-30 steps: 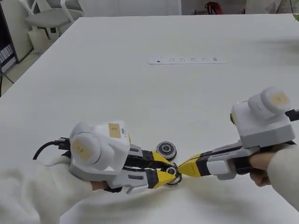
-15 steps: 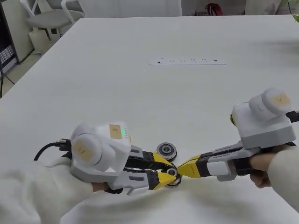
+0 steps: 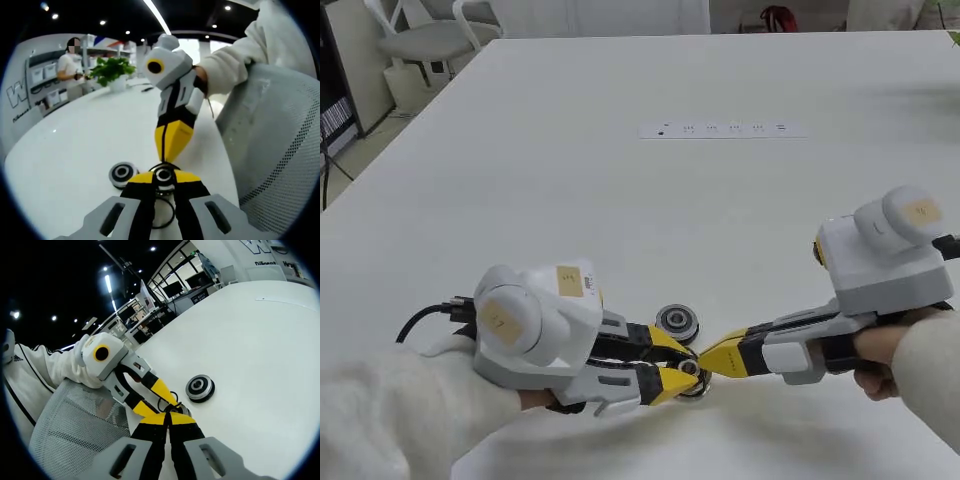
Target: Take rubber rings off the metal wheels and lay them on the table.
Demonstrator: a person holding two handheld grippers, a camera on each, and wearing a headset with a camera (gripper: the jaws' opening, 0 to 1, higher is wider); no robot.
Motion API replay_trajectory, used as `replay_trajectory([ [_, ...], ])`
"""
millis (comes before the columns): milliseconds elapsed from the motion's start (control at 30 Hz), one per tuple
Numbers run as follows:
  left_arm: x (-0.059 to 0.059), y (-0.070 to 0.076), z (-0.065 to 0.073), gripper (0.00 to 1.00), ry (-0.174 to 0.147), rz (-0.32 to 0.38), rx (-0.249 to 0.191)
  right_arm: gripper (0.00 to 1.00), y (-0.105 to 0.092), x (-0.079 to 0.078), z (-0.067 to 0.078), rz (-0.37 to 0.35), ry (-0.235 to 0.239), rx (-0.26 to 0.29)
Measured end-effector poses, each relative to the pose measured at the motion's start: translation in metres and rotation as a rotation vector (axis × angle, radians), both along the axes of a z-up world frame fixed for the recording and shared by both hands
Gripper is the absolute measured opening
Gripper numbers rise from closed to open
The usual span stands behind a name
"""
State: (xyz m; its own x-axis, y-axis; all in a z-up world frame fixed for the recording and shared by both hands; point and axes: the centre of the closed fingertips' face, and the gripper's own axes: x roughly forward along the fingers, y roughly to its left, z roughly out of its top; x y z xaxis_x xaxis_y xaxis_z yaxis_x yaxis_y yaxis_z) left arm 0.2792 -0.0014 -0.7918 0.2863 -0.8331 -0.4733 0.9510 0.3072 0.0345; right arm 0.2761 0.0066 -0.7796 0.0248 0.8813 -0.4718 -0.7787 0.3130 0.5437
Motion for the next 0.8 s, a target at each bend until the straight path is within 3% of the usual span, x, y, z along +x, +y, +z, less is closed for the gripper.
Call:
replay_trajectory([
  [267, -0.001, -0.002, 0.0, 0.14, 0.012, -0.003, -0.005, 0.0, 0.0, 0.001, 0.005, -0.01, 0.017, 0.028],
  [800, -0.001, -0.002, 0.0, 0.14, 0.027, -0.005, 0.017, 0.0, -0.005, 0.004, -0.008, -0.018, -0.011, -0.039],
])
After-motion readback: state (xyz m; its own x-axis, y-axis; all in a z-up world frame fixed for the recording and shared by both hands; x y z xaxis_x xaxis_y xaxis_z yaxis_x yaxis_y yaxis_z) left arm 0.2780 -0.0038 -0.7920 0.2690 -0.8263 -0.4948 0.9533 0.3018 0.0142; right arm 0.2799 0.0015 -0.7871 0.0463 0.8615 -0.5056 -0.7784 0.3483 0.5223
